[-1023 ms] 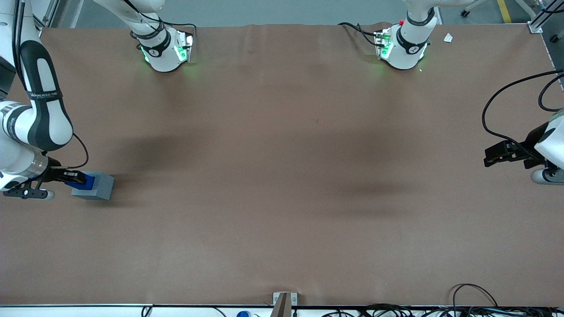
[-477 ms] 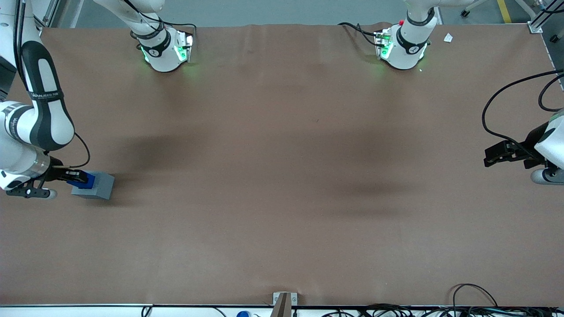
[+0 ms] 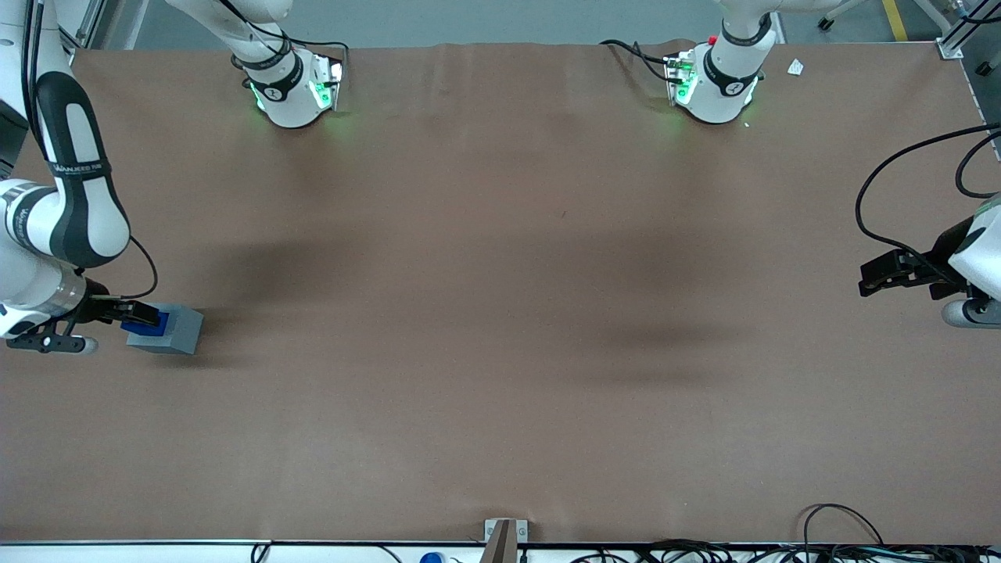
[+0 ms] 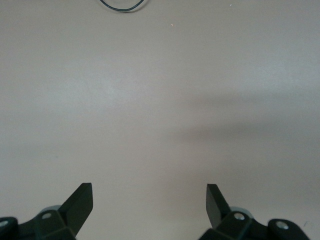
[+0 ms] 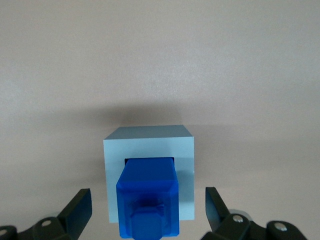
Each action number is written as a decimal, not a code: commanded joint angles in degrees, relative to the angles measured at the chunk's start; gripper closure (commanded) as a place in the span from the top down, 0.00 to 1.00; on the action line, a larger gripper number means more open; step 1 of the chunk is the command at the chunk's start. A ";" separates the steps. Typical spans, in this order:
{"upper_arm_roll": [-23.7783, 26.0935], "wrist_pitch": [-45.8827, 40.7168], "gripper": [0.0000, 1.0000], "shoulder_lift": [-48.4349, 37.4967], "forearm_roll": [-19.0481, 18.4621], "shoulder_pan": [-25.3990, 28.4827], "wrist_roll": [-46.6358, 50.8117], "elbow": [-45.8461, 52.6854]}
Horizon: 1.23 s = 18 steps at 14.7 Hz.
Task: Insert blue part into gray base with right arm
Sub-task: 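Open the right gripper and raise it away from the base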
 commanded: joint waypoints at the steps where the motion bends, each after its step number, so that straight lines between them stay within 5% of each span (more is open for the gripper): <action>1: 0.52 -4.65 1.00 -2.18 -0.80 -0.30 0.11 1.50; 5: 0.70 -19.94 1.00 -6.74 0.07 1.45 0.81 8.80; 9: 0.70 -26.46 1.00 -14.91 -0.01 8.30 12.91 8.73; 18: 0.70 -38.06 1.00 -28.88 0.07 15.52 17.42 7.24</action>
